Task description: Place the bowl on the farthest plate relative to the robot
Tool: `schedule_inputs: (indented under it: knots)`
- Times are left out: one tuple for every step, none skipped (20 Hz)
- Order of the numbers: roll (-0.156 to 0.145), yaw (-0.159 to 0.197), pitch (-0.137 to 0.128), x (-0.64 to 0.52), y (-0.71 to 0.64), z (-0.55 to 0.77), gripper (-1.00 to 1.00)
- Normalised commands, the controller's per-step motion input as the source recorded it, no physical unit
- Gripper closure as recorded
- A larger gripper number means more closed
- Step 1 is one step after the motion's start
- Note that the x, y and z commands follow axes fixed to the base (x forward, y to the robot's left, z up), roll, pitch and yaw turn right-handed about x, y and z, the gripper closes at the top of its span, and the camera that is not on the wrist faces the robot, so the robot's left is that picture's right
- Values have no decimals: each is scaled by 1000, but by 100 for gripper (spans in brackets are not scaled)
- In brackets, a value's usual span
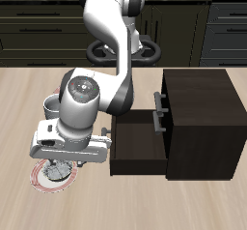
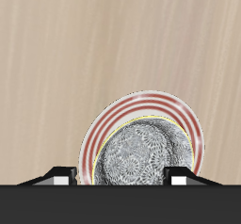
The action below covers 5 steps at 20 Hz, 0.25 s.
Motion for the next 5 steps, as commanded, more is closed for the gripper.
schedule_inputs:
  knots:
    - [53,7,-42,-36,61,280,-100]
    - [-22,-1,-19,-51,-20,141,-100]
    - [-21,-5,-17,-73,12,175,-100]
    - [44,-6,-45,-119,76,265,-100]
    - [-8,19,-42,-10,13,234,-100]
